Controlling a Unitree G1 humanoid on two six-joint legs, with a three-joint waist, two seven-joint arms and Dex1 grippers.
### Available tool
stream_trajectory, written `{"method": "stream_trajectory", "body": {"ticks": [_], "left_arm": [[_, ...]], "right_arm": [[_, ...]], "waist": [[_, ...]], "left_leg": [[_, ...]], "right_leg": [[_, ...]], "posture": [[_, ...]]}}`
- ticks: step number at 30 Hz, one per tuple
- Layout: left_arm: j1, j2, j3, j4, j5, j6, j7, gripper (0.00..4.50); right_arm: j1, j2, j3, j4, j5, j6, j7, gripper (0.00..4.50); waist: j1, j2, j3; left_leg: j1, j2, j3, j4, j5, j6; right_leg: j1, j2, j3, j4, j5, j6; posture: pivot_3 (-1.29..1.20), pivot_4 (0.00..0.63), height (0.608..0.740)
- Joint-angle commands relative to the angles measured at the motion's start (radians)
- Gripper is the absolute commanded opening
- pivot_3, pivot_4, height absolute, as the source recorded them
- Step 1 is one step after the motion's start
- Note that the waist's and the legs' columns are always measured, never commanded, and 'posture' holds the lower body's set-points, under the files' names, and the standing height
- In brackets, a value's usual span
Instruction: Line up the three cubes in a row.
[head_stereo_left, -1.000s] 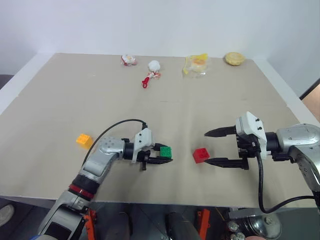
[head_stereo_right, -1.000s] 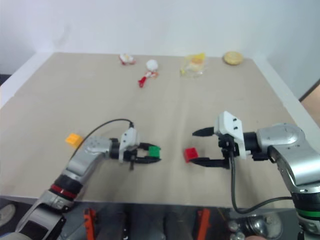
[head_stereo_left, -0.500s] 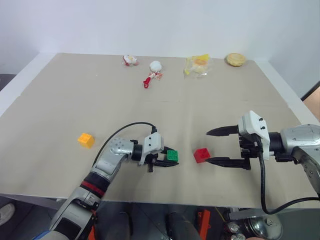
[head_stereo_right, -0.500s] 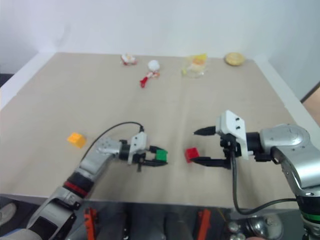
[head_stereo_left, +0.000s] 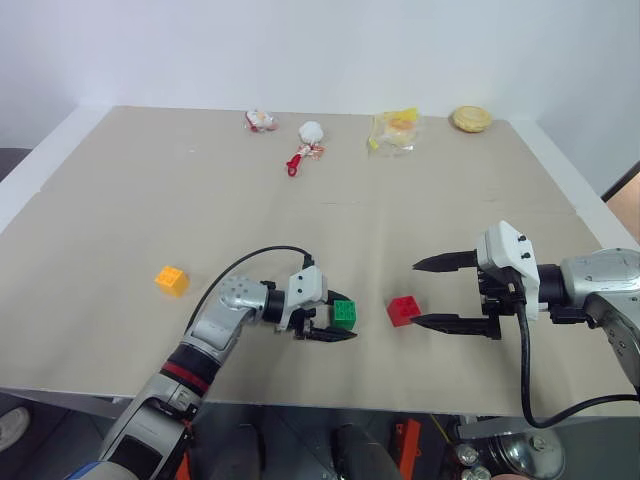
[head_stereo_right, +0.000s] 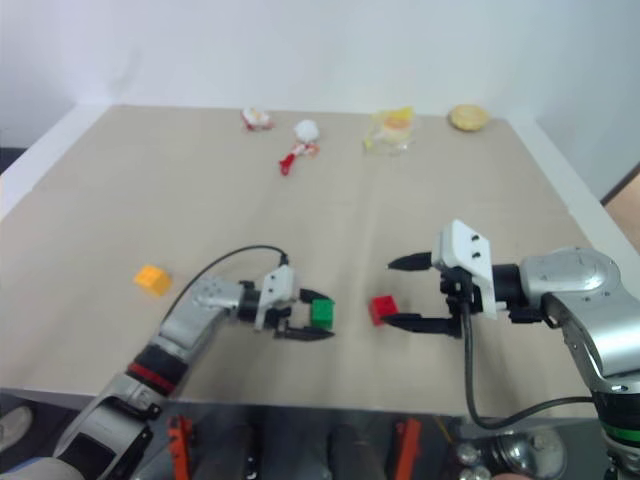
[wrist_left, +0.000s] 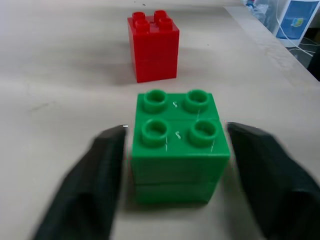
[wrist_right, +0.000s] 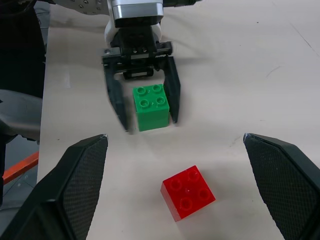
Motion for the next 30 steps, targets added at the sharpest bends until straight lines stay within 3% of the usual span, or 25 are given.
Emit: {"method": "stream_trajectory", "body": {"ticks": [1,8,12,19,30], "left_arm": [[-0.015,0.006,0.030,-0.031,-0.027,0.011,-0.007,4.46],[0.003,0.022,0.152,-0.193,-0.165,0.170,0.055,4.46],[0.073,0.023,0.353,-0.396,-0.232,0.308,0.343,4.46],[0.307,-0.009,0.574,-0.668,-0.135,0.407,0.806,4.46],[0.512,0.013,0.651,-0.753,-0.156,0.414,0.917,4.46]], "right_arm": [[-0.004,-0.020,-0.020,-0.016,0.011,-0.004,0.002,4.50],[-0.033,-0.003,-0.030,-0.008,0.031,-0.006,-0.002,4.50],[-0.133,0.090,-0.010,-0.014,0.107,0.042,-0.061,4.50],[-0.310,0.303,0.097,0.046,0.139,0.045,-0.119,4.50],[-0.390,0.409,0.186,0.182,0.076,-0.036,-0.077,4.50]], "waist": [[0.000,0.000,0.000],[0.000,0.000,0.000],[-0.008,0.000,0.000],[-0.005,0.000,0.000],[0.000,-0.002,0.000]], "left_leg": [[0.000,0.000,0.000,0.000,0.000,0.000],[0.000,0.000,0.000,0.000,0.000,0.000],[0.001,0.001,0.000,0.000,0.000,0.000],[0.003,0.002,-0.002,-0.001,0.000,0.000],[0.000,0.001,-0.001,0.001,0.000,0.000]], "right_leg": [[0.000,0.000,0.000,0.000,0.000,0.000],[0.000,0.000,0.000,0.000,0.000,0.000],[0.000,0.001,0.000,0.000,0.003,0.004],[0.001,0.003,0.000,0.001,0.004,0.003],[0.001,0.000,-0.002,0.000,0.002,-0.001]], "posture": [[0.00,0.150,0.740],[0.00,0.150,0.740],[0.00,0.150,0.740],[0.00,0.150,0.740],[0.00,0.150,0.740]]}}
